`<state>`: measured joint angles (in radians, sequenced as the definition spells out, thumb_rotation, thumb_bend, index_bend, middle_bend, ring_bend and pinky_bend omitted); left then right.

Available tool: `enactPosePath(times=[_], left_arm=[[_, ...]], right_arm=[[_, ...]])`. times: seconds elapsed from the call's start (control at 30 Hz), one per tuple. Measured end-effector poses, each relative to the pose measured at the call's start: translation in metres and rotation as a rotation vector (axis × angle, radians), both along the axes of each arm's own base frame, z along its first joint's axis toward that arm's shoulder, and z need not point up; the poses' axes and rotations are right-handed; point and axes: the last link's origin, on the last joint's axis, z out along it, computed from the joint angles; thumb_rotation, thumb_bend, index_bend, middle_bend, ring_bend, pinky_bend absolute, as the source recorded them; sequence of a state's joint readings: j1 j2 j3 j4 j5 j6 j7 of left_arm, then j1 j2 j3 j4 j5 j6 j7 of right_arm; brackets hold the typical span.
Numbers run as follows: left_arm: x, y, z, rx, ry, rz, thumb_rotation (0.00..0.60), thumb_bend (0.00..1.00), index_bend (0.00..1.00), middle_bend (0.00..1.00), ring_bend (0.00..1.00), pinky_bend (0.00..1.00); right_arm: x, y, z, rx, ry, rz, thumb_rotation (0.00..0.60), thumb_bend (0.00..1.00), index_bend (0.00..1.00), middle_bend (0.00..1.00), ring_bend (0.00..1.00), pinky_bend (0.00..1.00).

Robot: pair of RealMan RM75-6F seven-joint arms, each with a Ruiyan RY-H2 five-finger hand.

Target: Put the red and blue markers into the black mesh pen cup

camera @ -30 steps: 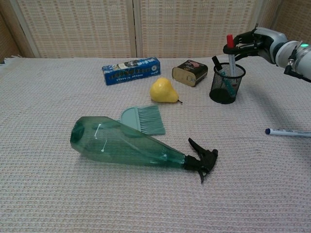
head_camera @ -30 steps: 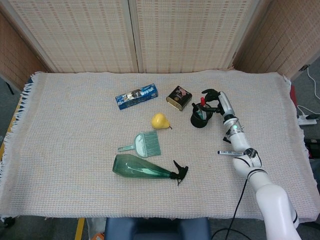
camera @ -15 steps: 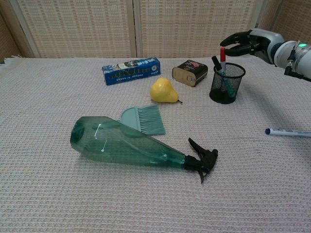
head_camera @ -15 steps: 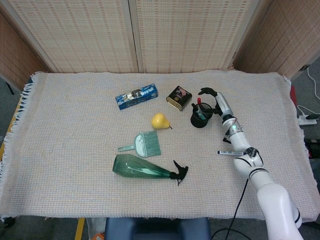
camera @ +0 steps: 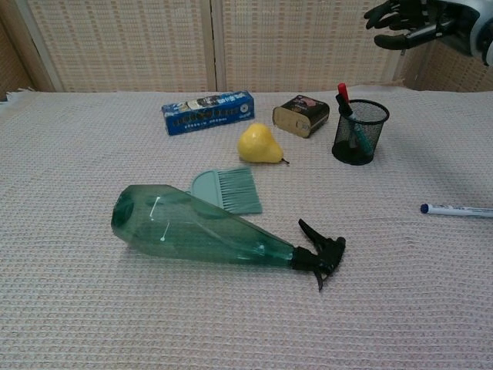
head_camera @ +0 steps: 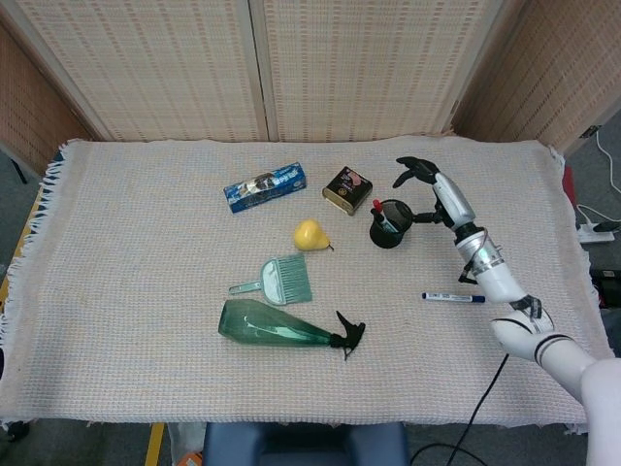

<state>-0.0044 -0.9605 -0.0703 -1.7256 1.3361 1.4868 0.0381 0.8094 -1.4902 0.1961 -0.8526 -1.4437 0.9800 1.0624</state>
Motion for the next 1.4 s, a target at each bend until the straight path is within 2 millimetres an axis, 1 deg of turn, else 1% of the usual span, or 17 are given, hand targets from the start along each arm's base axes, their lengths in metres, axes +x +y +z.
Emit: enactPosePath(times=[0.13,0.23,0.33,0.37,0.43,0.47,0.53,0.6,0.7,0.87,0.97,1.1,1.3,1.4], left_arm=[[0.003,-0.001,0.000,-0.004,-0.005,-0.012,0.600,0.51,0.14,0.01,0.00,0.28],[0.005,-0.002,0.000,-0.004,-0.008,-0.024,0.600,0.51,0.14,0.01,0.00,0.28],[0.007,-0.004,0.000,-0.004,-0.011,-0.032,0.600,0.51,0.14,0.01,0.00,0.28],[0.008,-0.004,0.001,-0.003,-0.011,-0.035,0.600,0.51,0.14,0.01,0.00,0.28],[0.009,-0.005,0.001,-0.001,-0.012,-0.040,0.600,0.51,0.14,0.01,0.00,0.28],[0.010,-0.005,0.002,0.000,-0.012,-0.041,0.600,0.51,0.14,0.01,0.00,0.28],[0.010,-0.006,0.002,0.001,-0.013,-0.043,0.600,0.51,0.14,0.01,0.00,0.28],[0.011,-0.006,0.002,-0.001,-0.012,-0.044,0.600,0.51,0.14,0.01,0.00,0.28],[0.010,-0.006,0.001,-0.006,-0.010,-0.041,0.600,0.51,0.14,0.01,0.00,0.28],[0.009,-0.005,0.001,-0.005,-0.010,-0.032,0.600,0.51,0.14,0.01,0.00,0.28],[0.008,-0.005,0.001,-0.006,-0.011,-0.028,0.600,0.51,0.14,0.01,0.00,0.28],[0.006,-0.004,0.000,-0.007,-0.011,-0.021,0.600,0.51,0.14,0.01,0.00,0.28],[0.004,-0.003,0.001,-0.006,-0.014,-0.012,0.600,0.51,0.14,0.01,0.00,0.28],[0.004,-0.003,0.002,-0.003,-0.014,-0.011,0.600,0.51,0.14,0.01,0.00,0.28]], right_arm=[[-0.012,0.031,0.015,-0.080,0.205,0.022,0.600,0.27,0.55,0.13,0.19,0.06],[-0.026,0.060,0.024,-0.123,0.384,0.005,0.600,0.27,0.56,0.13,0.20,0.07],[-0.047,0.091,0.032,-0.128,0.548,-0.048,0.600,0.27,0.56,0.14,0.20,0.07],[-0.057,0.105,0.033,-0.114,0.599,-0.080,0.600,0.27,0.56,0.14,0.20,0.08],[-0.077,0.126,0.034,-0.082,0.661,-0.142,0.600,0.27,0.56,0.14,0.21,0.08],[-0.090,0.138,0.034,-0.056,0.694,-0.184,0.600,0.27,0.56,0.15,0.21,0.08],[-0.104,0.149,0.032,-0.025,0.724,-0.223,0.600,0.27,0.56,0.15,0.21,0.08],[-0.112,0.154,0.027,0.000,0.750,-0.235,0.600,0.27,0.56,0.15,0.21,0.08],[-0.120,0.158,0.020,0.025,0.803,-0.232,0.600,0.27,0.53,0.15,0.21,0.08],[-0.128,0.156,0.005,0.066,0.869,-0.226,0.600,0.27,0.46,0.15,0.20,0.08],[-0.126,0.152,-0.002,0.089,0.890,-0.212,0.600,0.27,0.43,0.15,0.18,0.08],[-0.116,0.142,-0.011,0.096,0.895,-0.182,0.600,0.27,0.43,0.15,0.18,0.08],[-0.105,0.134,-0.026,0.125,0.930,-0.135,0.600,0.27,0.43,0.15,0.17,0.07],[-0.102,0.130,-0.033,0.140,0.951,-0.123,0.600,0.26,0.41,0.15,0.16,0.06]])
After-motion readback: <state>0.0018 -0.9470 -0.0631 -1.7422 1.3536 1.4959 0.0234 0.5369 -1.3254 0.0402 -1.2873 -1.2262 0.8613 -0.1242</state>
